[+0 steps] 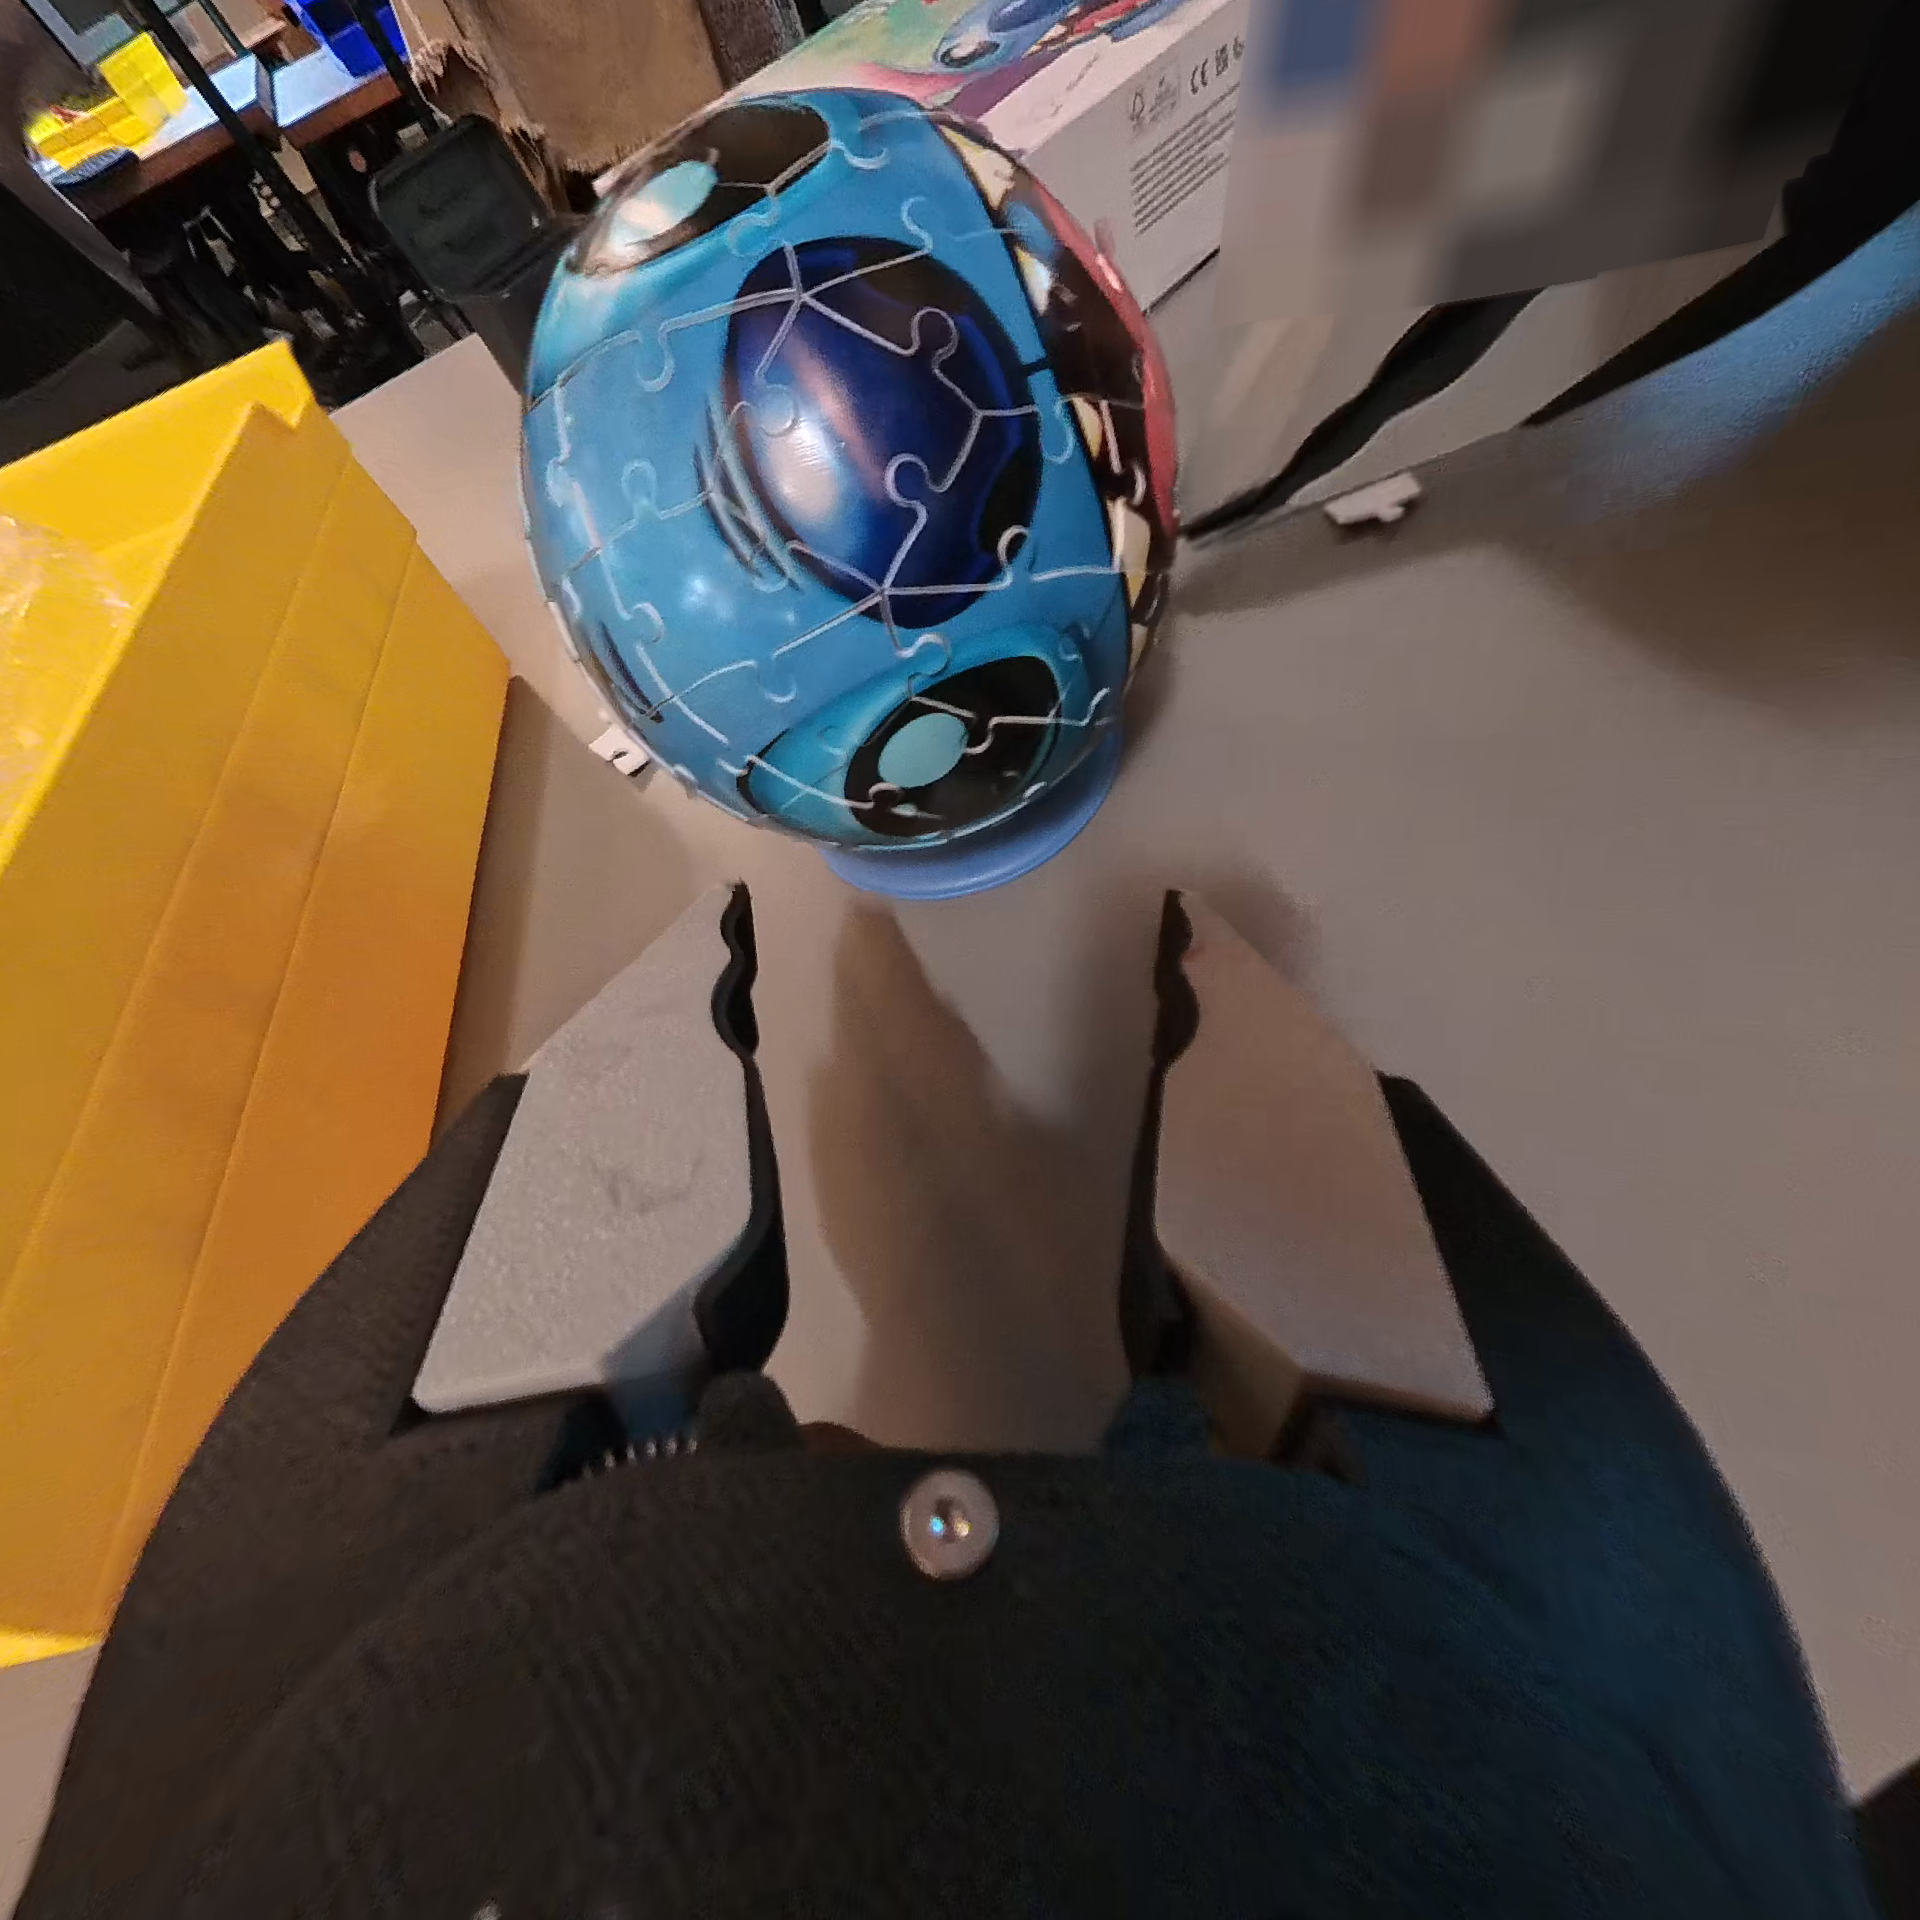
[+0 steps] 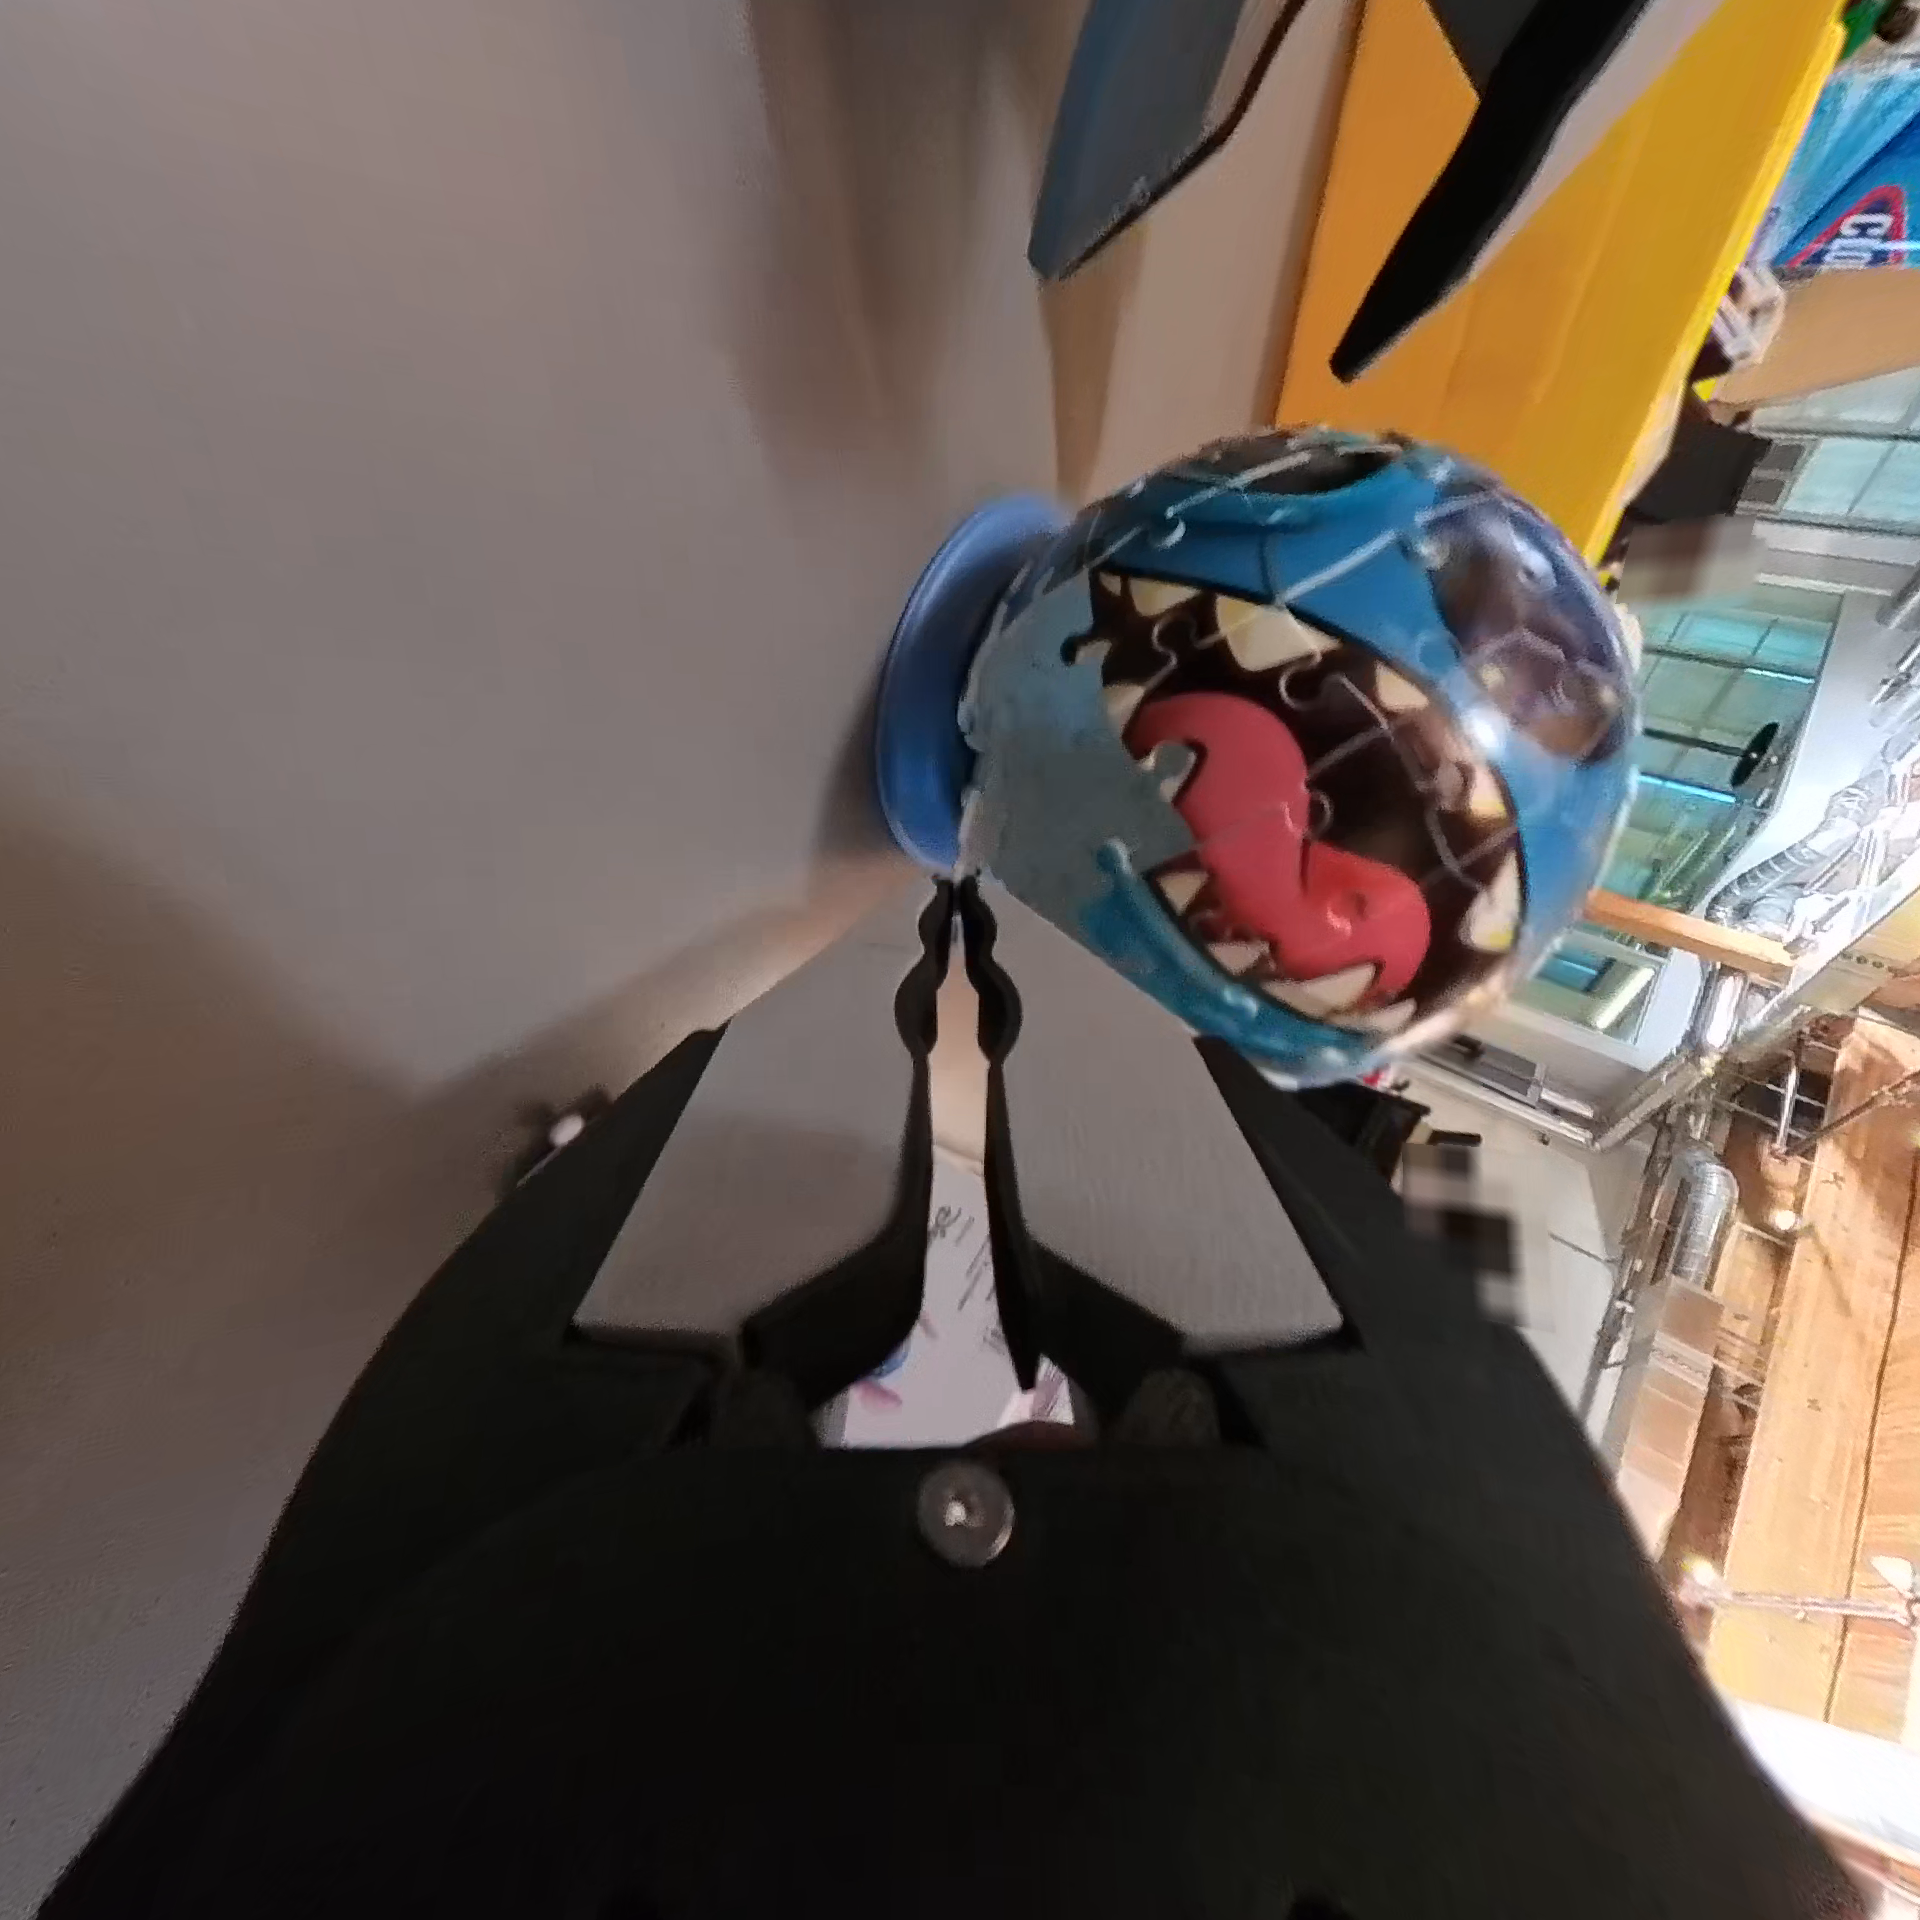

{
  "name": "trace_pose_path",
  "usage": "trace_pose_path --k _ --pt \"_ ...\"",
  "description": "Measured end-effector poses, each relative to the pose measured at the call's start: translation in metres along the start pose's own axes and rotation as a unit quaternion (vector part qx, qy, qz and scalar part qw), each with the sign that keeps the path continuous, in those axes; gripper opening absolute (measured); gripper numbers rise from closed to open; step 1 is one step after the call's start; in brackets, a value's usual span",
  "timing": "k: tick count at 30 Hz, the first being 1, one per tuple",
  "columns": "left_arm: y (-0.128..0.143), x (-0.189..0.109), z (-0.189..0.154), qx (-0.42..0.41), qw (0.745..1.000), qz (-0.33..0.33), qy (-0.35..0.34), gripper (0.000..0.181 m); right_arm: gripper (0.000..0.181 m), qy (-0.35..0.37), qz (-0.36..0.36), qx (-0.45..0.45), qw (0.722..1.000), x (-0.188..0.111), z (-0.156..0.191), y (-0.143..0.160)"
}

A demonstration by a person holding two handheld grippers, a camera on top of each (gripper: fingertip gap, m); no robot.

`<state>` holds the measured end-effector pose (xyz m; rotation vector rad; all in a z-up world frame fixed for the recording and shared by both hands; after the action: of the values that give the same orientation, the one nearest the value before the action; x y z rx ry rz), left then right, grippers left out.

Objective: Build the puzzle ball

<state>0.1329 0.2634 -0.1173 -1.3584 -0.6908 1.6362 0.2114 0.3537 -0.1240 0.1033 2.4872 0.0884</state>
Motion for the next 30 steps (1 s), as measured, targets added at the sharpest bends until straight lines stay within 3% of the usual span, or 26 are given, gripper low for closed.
trace_pose_path --k 6,11,14,17,22,26,30 --pt "-0.002 -0.012 0.014 -0.013 1.0 -0.016 -0.001 0.082 0.0 -0.008 -0.018 0.072 0.997 -0.018 0.015 0.016" --pt "-0.049 -0.025 0.025 -0.001 0.996 -0.041 0.079 0.106 0.0 -0.012 -0.002 0.098 0.995 -0.022 0.038 0.028" --pt "-0.079 -0.017 0.035 0.066 0.991 -0.034 0.114 0.117 0.0 -0.032 -0.007 0.119 0.992 -0.021 0.049 0.026" --pt "-0.098 -0.002 0.032 0.104 0.974 -0.02 0.199 0.117 0.0 -0.045 -0.006 0.137 0.989 -0.019 0.057 0.029" --pt "-0.087 0.025 0.029 0.115 0.939 0.09 0.31 0.115 0.0 -0.057 -0.036 0.182 0.981 -0.025 0.058 0.029" --pt "-0.08 0.033 0.032 0.115 0.938 0.116 0.306 0.116 0.0 -0.054 -0.1 0.302 0.946 -0.039 0.037 0.032" --pt "-0.063 0.033 0.033 0.126 0.948 0.132 0.26 0.119 0.014 -0.057 -0.126 0.408 0.902 -0.041 0.018 0.042"
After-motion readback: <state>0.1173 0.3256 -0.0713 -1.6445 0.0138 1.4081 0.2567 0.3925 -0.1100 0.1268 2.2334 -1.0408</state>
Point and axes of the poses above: each gripper's, where its closed fingertips meet, x out along the fingers, y out of its underside, z = x × y across the jaws, the point moved 2 cm from there along -x, back along the fingers, and after that the axes turned 2 degrees about z, right-handed, at the moved point
